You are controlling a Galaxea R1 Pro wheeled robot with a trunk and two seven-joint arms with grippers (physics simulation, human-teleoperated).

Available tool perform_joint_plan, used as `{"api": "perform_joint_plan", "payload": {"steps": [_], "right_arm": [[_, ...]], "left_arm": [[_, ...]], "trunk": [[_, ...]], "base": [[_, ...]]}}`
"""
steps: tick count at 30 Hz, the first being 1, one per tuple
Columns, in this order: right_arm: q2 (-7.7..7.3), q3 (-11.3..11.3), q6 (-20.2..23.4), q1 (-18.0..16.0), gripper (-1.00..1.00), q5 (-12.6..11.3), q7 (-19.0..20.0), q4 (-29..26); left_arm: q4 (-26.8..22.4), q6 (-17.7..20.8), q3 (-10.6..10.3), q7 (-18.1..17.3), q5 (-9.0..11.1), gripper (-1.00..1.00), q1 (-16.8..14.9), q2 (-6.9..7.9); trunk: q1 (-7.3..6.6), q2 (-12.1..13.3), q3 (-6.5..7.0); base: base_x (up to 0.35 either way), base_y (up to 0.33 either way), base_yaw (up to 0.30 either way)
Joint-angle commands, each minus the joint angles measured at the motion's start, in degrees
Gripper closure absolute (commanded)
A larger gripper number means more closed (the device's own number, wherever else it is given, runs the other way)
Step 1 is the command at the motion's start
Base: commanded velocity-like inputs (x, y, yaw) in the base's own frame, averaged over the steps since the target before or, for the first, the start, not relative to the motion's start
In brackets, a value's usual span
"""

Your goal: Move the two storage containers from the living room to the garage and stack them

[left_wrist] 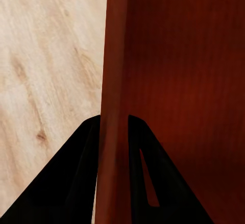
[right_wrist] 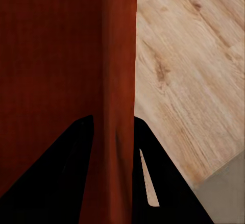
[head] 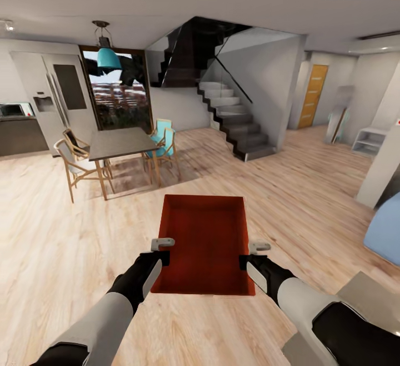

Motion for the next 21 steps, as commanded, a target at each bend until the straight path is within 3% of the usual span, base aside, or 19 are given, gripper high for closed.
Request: {"api": "perform_joint_plan", "payload": {"steps": [1,11,21], "right_arm": [[-0.40,-0.12,0.30,-0.13,1.00,0.60,-0.19,-0.34],[-0.40,-0.12,0.30,-0.12,1.00,0.60,-0.19,-0.34],[-0.40,-0.12,0.30,-0.11,1.00,0.60,-0.19,-0.34]], "left_arm": [[0.53,2.48,-0.78,0.53,1.71,1.00,-0.02,0.08],[0.53,2.47,-0.78,0.53,1.71,1.00,-0.02,0.08],[0.55,2.51,-0.78,0.53,1.71,1.00,-0.02,0.08]], "trunk": [[0.07,-0.13,-0.12],[0.07,-0.13,-0.12],[0.07,-0.13,-0.12]], "base": [[0.322,0.000,0.269],[0.322,0.000,0.265],[0.322,0.000,0.038]]}}
